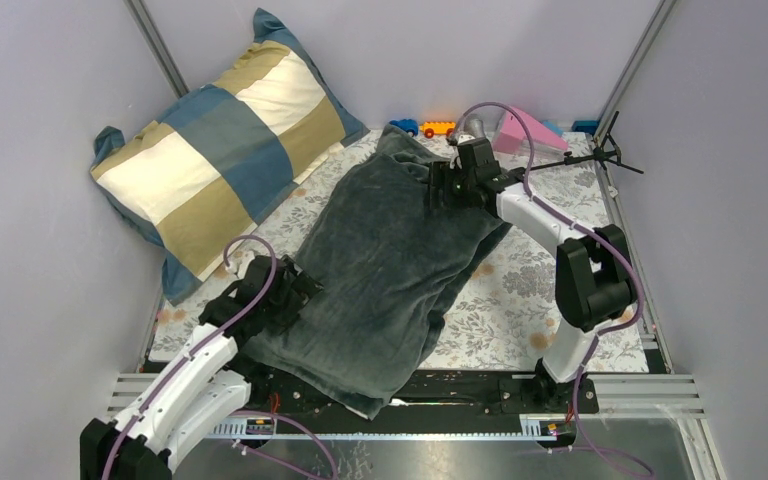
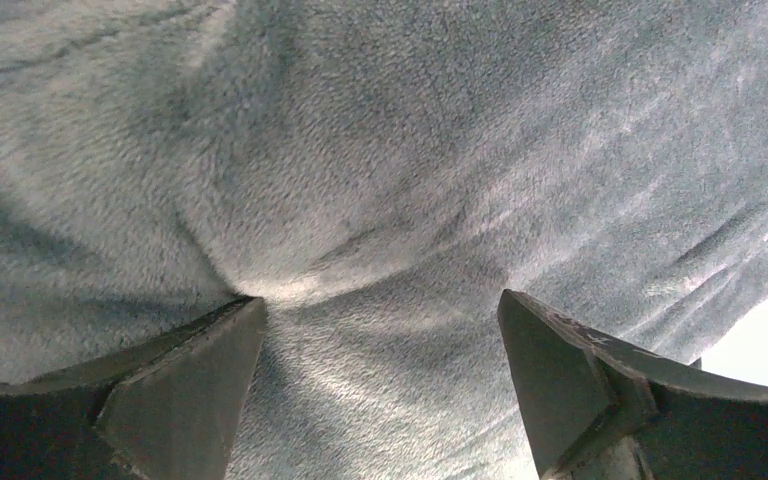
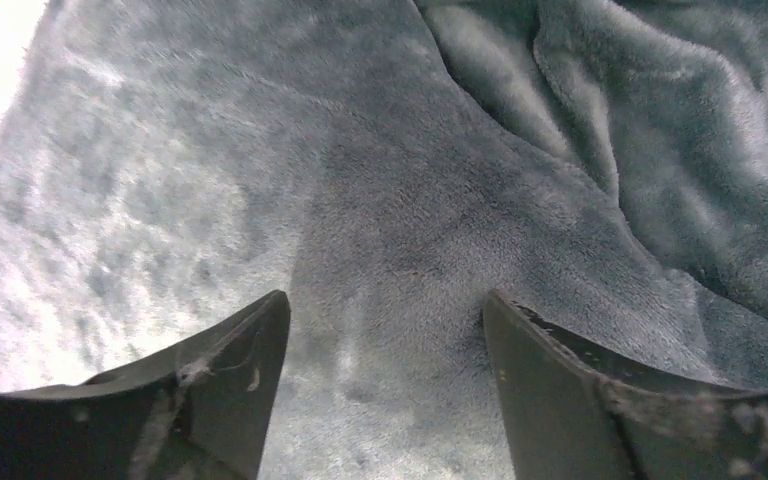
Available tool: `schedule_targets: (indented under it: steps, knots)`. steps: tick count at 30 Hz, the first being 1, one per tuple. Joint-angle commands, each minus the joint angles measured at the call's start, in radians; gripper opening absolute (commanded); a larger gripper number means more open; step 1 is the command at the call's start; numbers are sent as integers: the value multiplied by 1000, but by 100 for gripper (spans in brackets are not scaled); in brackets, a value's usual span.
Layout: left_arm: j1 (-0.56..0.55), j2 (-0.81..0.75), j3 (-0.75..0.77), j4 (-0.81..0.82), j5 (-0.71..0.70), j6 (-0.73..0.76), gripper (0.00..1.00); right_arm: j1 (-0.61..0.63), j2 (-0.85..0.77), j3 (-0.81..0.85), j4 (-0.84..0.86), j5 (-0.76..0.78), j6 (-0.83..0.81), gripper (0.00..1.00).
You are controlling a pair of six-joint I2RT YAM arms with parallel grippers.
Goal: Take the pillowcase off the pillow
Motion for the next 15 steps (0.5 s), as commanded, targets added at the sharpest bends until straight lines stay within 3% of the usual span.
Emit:
schedule_targets:
  steps: [1,8,9,15]
  knots:
    - [-2,57,-77,132,69,-18,97,32,34,66,-99,17,-67,67]
    - [24,277,-74,337,33,23,97,83,-51,-27,-95,4,-22,5]
    - [37,319,-44,344,19,38,97,92,-72,-42,-101,-8,-16,0]
    - [79,519,86,458,-26,129,97,199,-304,-191,-111,-14,15,0]
